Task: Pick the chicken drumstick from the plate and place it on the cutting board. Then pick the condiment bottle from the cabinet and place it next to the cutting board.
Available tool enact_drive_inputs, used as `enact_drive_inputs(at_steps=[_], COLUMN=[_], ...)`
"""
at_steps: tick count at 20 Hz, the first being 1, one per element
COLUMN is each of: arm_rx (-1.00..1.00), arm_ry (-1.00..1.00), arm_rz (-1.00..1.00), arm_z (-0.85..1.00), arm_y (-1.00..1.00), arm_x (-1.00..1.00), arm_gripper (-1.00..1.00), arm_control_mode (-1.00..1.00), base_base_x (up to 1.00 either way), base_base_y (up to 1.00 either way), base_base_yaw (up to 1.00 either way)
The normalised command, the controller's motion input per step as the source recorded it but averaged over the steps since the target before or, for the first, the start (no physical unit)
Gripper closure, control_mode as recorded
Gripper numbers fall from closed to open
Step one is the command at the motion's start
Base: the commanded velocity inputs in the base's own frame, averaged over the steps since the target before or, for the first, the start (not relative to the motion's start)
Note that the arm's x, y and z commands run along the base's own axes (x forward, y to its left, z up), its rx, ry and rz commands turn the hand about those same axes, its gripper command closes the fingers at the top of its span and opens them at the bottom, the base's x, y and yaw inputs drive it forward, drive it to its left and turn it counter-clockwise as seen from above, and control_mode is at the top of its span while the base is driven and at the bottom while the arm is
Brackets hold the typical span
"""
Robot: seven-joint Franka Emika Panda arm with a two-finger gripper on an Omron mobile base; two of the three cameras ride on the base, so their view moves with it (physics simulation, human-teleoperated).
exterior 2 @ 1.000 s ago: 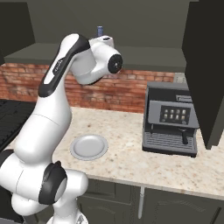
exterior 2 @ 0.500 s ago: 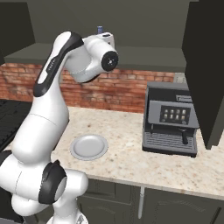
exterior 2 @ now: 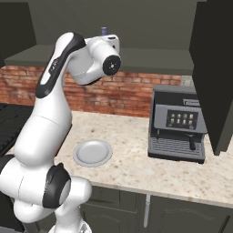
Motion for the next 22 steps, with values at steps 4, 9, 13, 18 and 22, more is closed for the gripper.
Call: enact_drive_inputs(at_steps=[4, 9, 13, 18, 22], arm_rx=[0.09, 0.03, 0.0, 0.0, 0.0], arm_ry=[0.0, 0.0, 0.0, 0.01, 0.0], arm_rz=[-0.04, -0.03, -0.01, 0.0, 0.0], arm_z=[0.0, 0.0, 0.0, 0.0, 0.04], arm_y=[-0.14, -0.25, -0.12, 0.0, 0.0], arm_x=[0.14, 0.07, 0.1, 0.09, 0.0], arm_gripper=[-1.0, -1.0, -1.0, -1.0, -1.0], arm_control_mode=[-1.0, -1.0, -1.0, -1.0, -1.0], base_base_x=[0.0, 0.0, 0.0, 0.0, 0.0], base_base_y=[0.0, 0.0, 0.0, 0.0, 0.0], base_base_yaw=[0.0, 0.0, 0.0, 0.0, 0.0])
